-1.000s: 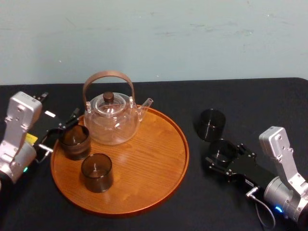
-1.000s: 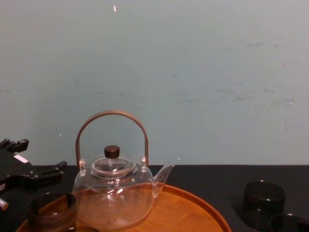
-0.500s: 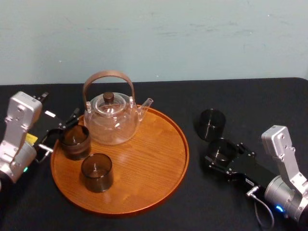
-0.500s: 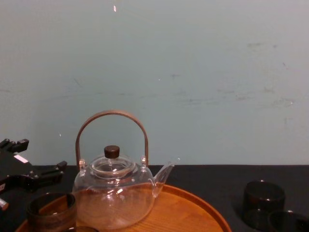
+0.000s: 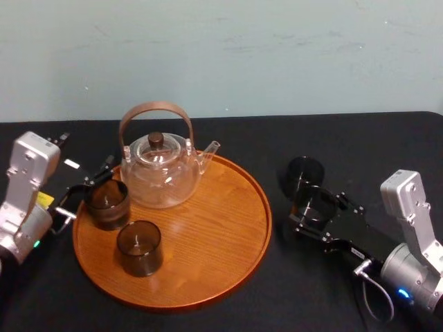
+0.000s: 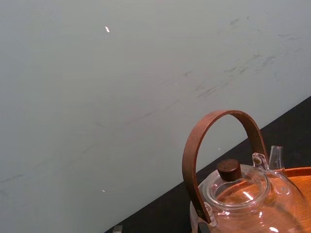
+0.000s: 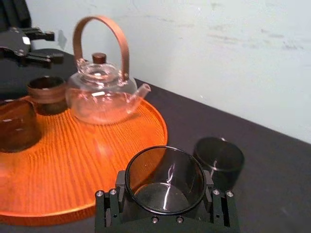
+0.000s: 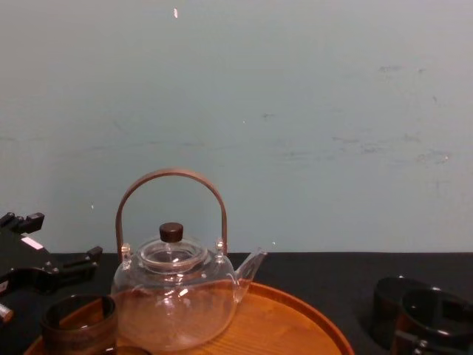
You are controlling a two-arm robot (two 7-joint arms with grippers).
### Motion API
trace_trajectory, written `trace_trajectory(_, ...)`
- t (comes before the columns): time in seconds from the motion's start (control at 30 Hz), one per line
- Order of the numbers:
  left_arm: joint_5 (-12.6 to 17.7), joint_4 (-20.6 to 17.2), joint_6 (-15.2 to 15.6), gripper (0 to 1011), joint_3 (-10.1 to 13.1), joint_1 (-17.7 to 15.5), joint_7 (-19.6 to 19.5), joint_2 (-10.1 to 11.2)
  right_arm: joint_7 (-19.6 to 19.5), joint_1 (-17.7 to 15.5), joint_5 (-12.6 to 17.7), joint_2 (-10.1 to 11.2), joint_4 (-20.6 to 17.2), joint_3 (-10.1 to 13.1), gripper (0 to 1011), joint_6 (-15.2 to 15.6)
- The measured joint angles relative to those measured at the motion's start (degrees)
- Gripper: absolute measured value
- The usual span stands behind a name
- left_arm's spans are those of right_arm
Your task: Pick up the glass from the table and place it on the tray.
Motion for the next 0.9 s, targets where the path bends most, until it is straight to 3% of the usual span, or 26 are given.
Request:
trace_trajectory(0.43,0.0,0.0,0.0,1001,0.0,0.0,0.0,0.0,1.72,1.25,-1.26,-0.59,-2.52,-2.73,908,0.3)
trace_trajectory(0.9,0.0,0.0,0.0,1002,0.0,0.0,0.0,0.0,3.33,4.57,-2.41,-2.06,-1.28,-7.03,908,0.96)
